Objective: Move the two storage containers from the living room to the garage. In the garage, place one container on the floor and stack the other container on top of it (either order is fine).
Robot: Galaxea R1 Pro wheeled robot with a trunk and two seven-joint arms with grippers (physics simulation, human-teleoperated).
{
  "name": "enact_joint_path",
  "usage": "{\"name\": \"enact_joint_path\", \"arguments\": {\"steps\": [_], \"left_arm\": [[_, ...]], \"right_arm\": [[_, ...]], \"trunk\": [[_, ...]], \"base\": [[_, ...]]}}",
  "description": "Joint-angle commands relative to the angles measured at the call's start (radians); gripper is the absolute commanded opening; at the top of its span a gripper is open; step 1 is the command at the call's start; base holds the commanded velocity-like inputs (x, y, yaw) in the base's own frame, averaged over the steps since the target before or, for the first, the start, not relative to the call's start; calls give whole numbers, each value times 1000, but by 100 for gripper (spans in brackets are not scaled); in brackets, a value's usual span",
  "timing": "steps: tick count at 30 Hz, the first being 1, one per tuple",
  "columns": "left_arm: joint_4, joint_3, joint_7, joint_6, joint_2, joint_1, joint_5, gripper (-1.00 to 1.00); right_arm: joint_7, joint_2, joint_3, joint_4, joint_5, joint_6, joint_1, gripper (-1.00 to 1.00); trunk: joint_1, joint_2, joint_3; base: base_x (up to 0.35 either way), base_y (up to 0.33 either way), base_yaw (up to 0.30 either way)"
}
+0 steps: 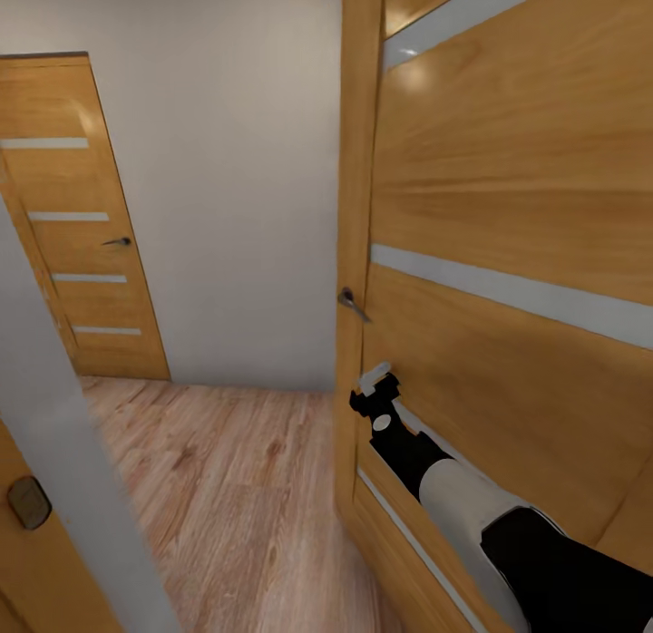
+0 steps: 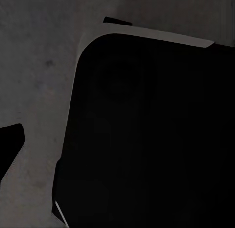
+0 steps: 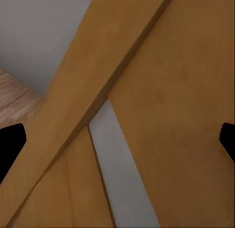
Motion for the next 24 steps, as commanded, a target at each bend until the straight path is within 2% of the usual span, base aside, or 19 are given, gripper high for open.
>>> {"name": "enact_joint_path", "arguments": {"steps": [1,7,13,24], "left_arm": [[-1,0,1,-2,0,0,5,100],[-1,0,1,-2,0,0,5,100],[-1,0,1,-2,0,0,5,100],[-1,0,1,-3,0,0,5,100]], "right_arm": [[-10,0,-2,1,8,1,-1,100],[-12,0,-4,2,6,1,-1,100],[-12,0,-29,2,-13,0,-1,100],[-12,0,-58,2,-13,-1,-1,100]], "trunk": [[1,0,-1],[1,0,-1],[1,0,-1],[1,0,-1]], "base": [[321,0,0],[321,0,0],[293,0,0],[23,0,0]]}}
